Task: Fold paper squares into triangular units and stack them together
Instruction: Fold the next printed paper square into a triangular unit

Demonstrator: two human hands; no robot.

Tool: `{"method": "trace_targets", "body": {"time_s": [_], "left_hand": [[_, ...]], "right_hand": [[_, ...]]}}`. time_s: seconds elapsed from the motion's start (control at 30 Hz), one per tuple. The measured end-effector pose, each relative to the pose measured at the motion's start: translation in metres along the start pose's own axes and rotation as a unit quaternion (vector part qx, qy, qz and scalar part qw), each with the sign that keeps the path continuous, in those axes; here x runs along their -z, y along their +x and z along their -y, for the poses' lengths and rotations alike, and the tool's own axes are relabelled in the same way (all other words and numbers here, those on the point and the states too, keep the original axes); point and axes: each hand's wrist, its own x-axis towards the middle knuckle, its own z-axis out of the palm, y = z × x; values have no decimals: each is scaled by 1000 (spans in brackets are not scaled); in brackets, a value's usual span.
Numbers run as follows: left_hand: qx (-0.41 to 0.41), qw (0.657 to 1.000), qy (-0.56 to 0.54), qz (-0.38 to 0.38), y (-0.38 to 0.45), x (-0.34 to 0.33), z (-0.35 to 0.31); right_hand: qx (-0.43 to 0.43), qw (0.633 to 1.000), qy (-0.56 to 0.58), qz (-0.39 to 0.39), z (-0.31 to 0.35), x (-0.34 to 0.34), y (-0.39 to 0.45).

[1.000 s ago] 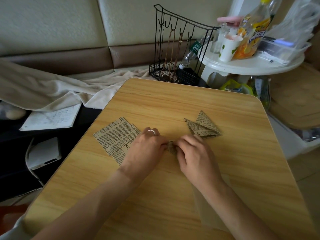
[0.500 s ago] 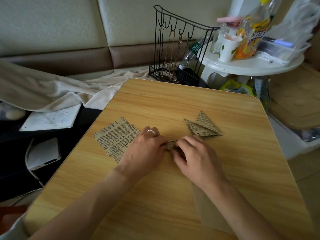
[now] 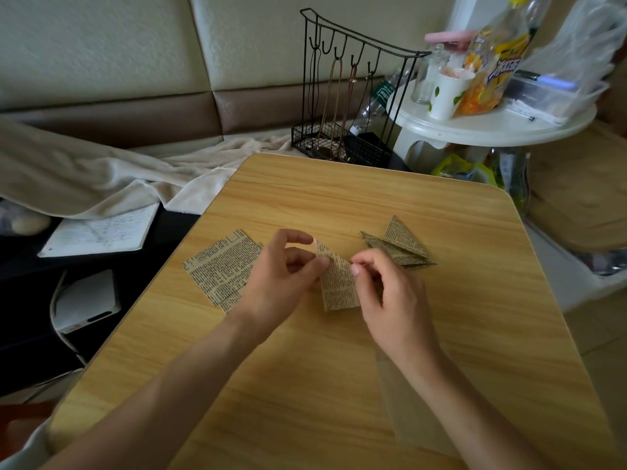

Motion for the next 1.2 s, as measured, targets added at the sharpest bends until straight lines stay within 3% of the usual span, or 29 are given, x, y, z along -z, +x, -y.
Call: {"method": "trace_targets", "body": {"time_s": [0.07,0.13,0.23,0.43,0.73,0.93,1.2], "left_hand": [[17,1000,20,-8,1,1,3],[-21,989,144,-25,1,1,8],[-90,958,269,-35,0,-3,10],[-146,892,427,-31,2,0,11],[-165,840,516,-5,-4,1,11],[-128,838,531,14,0,4,17],[-138,816,561,23,3,8,26]], "right_hand": [[-9,1000,-6,7,-1,-1,-2],[-4,1000,-20,24,-3,-3,-3],[-2,998,-43,46,-5,-5,-6],[-2,994,-97,57,-4,-4,-8],[55,984,-124,117,-6,-7,-6],[62,976,-160,132,-5,-8,-7],[66,968,-189,154,-2,-6,-6]]}}
